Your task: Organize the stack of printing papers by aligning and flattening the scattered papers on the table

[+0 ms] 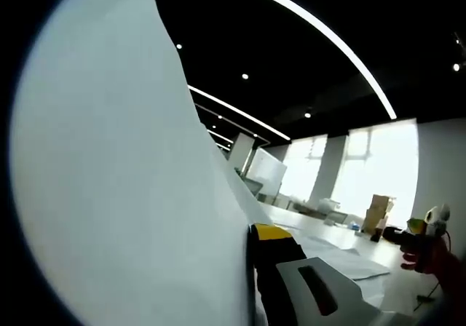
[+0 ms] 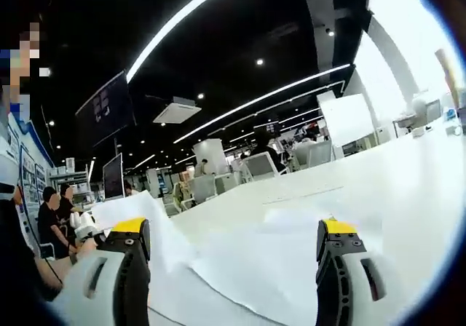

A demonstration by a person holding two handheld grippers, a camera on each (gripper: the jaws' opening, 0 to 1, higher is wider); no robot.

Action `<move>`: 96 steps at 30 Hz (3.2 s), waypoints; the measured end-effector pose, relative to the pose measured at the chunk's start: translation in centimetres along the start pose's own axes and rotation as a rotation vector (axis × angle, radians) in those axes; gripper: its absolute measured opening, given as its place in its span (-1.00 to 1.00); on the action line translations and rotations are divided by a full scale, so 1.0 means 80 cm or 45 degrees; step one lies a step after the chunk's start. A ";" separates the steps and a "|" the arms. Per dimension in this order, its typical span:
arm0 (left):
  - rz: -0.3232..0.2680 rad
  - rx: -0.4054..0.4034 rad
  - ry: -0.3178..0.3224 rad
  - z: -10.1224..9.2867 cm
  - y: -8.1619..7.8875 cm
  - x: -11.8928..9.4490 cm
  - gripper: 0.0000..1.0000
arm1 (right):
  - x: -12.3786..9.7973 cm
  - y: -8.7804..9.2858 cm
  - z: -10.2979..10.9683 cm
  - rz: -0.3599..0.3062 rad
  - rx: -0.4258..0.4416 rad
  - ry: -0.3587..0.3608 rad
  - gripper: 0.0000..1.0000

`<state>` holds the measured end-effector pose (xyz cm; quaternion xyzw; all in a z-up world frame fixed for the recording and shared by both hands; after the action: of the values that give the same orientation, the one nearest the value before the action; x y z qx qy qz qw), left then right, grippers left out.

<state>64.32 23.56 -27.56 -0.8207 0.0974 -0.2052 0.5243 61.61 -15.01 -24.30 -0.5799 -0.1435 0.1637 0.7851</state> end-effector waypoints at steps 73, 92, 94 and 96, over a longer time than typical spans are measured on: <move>0.015 -0.003 0.001 0.003 0.003 0.000 -0.85 | 0.089 0.052 -0.184 0.420 -0.430 0.302 0.75; 0.024 -0.010 0.012 0.002 0.004 0.001 -0.84 | 0.094 0.066 -0.202 0.523 -0.390 0.243 0.63; 0.022 -0.011 0.011 0.003 0.003 0.001 -0.84 | 0.093 0.067 -0.201 0.519 -0.389 0.252 0.60; 0.018 -0.014 0.011 0.003 0.003 0.001 -0.84 | 0.092 0.067 -0.199 0.516 -0.388 0.256 0.58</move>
<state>64.48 23.63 -27.85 -0.8220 0.1065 -0.2043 0.5207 74.38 -24.22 -33.74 -0.7217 0.0312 0.2356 0.6501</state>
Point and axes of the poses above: the point that each gripper's makers call its tool centre point, and the gripper's own axes: x roughly forward along the fingers, z roughly to its left, y roughly out of its underside, the point moved 5 cm from there along -x, roughly backward along the fingers, and after that the axes turned 7 degrees about y, right-handed, at the moved point
